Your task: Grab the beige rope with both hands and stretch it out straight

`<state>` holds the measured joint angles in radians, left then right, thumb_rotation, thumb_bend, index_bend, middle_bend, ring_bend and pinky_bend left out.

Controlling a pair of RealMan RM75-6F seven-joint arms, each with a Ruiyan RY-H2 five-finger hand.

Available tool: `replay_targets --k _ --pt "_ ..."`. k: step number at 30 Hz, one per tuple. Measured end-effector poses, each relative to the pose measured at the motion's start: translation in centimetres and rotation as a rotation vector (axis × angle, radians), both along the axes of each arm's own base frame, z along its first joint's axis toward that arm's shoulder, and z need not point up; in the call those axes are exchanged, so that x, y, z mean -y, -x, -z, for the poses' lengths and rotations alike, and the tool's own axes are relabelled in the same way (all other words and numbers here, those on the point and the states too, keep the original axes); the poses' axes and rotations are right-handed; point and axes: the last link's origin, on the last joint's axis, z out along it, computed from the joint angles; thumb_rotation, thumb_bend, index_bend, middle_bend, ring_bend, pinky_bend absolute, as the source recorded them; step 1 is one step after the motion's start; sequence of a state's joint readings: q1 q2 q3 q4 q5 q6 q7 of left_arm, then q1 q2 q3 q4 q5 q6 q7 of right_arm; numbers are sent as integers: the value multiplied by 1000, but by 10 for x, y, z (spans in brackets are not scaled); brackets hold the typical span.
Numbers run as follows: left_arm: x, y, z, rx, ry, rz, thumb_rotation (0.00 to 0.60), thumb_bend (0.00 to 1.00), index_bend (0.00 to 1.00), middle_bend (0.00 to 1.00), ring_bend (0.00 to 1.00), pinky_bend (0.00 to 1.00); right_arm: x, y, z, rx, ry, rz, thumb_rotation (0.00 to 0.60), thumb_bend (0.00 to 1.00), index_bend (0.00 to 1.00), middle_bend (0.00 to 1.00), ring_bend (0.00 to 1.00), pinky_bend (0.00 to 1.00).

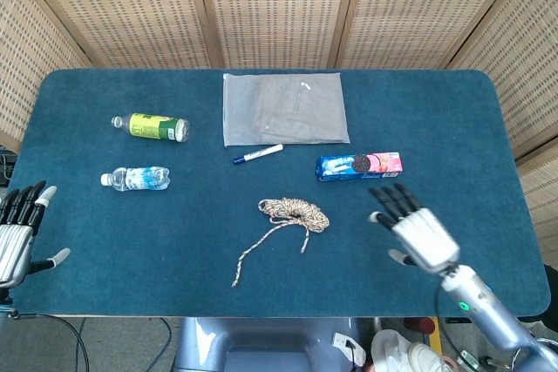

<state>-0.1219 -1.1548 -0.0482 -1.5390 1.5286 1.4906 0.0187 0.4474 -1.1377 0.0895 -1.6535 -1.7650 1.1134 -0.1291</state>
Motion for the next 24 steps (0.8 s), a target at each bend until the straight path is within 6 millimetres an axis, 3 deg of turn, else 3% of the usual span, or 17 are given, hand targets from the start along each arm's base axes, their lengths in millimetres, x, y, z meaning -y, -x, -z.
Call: replay_targets --k 6,12,24 --pt "1 0 2 -11 -6 -9 600 0 0 0 0 0 33 -51 62 -56 -200 -124 600 313 421 0 0 0" --pt "-3 4 2 -12 -11 -29 600 0 0 0 0 0 47 -62 103 -101 -251 -160 600 339 455 0 0 0" --pt "-9 7 5 -13 0 -43 600 0 0 0 0 0 59 -66 142 -168 -278 -146 600 340 456 0 0 0"
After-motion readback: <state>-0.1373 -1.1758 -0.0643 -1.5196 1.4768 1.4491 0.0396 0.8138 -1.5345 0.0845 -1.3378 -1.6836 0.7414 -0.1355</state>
